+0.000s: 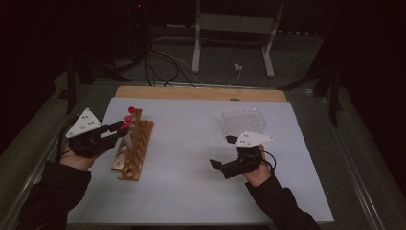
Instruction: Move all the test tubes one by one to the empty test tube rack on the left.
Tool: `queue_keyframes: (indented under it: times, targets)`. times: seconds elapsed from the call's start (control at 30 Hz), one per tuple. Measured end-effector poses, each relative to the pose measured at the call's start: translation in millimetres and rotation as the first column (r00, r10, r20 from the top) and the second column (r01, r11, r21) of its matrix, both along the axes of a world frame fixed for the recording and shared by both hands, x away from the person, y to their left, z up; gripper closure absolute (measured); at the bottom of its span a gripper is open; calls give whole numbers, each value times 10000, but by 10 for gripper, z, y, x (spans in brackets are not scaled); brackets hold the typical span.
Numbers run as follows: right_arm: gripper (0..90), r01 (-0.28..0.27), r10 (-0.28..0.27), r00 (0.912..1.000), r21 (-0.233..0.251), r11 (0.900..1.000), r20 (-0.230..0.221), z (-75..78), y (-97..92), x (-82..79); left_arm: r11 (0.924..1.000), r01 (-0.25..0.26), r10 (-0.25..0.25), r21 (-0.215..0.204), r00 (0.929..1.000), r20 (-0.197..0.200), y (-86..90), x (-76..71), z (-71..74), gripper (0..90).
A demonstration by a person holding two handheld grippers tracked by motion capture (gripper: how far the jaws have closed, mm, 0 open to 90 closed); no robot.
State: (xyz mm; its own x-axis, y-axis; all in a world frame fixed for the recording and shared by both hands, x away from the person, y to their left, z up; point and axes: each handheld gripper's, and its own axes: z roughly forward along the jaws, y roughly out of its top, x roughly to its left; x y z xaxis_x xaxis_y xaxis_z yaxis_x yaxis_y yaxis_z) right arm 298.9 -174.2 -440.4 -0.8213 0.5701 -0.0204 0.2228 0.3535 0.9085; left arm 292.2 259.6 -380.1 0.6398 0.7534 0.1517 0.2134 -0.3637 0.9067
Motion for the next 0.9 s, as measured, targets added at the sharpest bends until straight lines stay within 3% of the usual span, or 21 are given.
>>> queue_keyframes:
  times: [0.13, 0.4, 0.9]
  targets:
    - [0, -12, 12, 10000, -3, 10000, -19, -5, -3, 4, 9995, -304, 305, -111, 9995, 29, 85, 16, -52, 722]
    - [0, 55, -55, 10000, 14, 10000, -1, 0, -12, 5, 9979, -647, 647, 61, 9978, -148, 127, 59, -220, 722]
    - [0, 77, -78, 9999, 144, 9999, 93, 12, -34, 1, 9947, -905, 861, -481, 9926, -857, 221, 113, -623, 721]
